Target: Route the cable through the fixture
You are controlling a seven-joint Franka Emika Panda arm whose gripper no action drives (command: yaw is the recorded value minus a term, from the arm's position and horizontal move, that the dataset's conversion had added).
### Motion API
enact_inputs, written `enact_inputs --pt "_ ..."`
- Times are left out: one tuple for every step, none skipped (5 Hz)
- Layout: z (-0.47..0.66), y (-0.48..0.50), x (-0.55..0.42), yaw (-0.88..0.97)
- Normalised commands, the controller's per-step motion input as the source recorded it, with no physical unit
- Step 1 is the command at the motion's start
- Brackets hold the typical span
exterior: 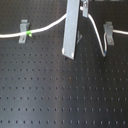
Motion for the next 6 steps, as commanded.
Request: enact_inputs --pt "0.03 0.189 0.014 -0.07" --pt "0.17 -0.045 -0.062 0.19" --pt "0.38 -0.355 -0.224 0.42" --pt "0.38 -0.428 -0.27 0.2" --pt "0.02 -0.111 -0.065 -0.05" --pt "0.25 -0.241 -0.258 0.0"
